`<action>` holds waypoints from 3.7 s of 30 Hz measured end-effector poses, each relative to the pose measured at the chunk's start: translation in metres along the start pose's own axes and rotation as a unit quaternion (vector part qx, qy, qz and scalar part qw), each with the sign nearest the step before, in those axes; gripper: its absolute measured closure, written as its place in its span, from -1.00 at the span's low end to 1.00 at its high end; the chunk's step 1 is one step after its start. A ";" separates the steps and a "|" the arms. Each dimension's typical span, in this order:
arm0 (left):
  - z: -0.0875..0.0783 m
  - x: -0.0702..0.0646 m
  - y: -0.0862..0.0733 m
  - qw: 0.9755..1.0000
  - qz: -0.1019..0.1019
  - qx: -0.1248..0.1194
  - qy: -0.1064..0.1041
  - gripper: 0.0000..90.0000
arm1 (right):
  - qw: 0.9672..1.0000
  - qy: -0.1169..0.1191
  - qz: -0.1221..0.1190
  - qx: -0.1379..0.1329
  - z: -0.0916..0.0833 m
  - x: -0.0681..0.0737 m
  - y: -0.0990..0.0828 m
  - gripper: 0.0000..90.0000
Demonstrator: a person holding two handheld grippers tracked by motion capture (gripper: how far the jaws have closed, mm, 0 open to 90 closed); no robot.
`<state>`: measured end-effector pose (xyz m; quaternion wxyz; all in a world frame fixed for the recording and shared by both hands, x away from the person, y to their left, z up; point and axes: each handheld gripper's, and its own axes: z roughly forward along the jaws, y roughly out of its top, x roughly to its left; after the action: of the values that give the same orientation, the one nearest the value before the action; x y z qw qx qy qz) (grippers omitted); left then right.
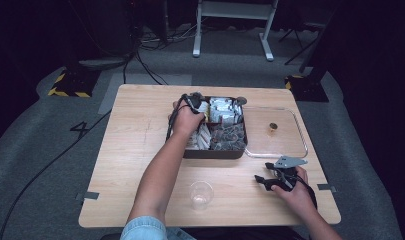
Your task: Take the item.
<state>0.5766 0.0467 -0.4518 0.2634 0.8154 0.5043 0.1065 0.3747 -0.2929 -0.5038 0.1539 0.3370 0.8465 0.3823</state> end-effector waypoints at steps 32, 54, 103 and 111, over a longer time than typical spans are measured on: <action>-0.025 -0.008 0.009 0.998 0.065 -0.023 0.003 1.00 | 1.000 -0.001 0.002 -0.002 0.000 -0.001 0.000 -0.31; -0.084 0.004 -0.003 0.992 0.067 -0.089 -0.053 1.00 | 1.000 -0.002 0.002 -0.002 0.000 -0.001 0.000 -0.30; -0.218 -0.065 -0.147 0.951 0.180 -0.162 -0.192 1.00 | 1.000 0.015 -0.013 -0.003 -0.003 -0.004 -0.002 -0.25; -0.219 -0.078 -0.164 0.941 0.198 -0.168 -0.216 1.00 | 1.000 0.015 -0.013 -0.003 -0.003 -0.004 -0.003 -0.25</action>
<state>0.3181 0.1068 -0.3491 0.4727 0.8462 0.2380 0.0613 0.3746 -0.2985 -0.5036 0.1476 0.3195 0.8519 0.3879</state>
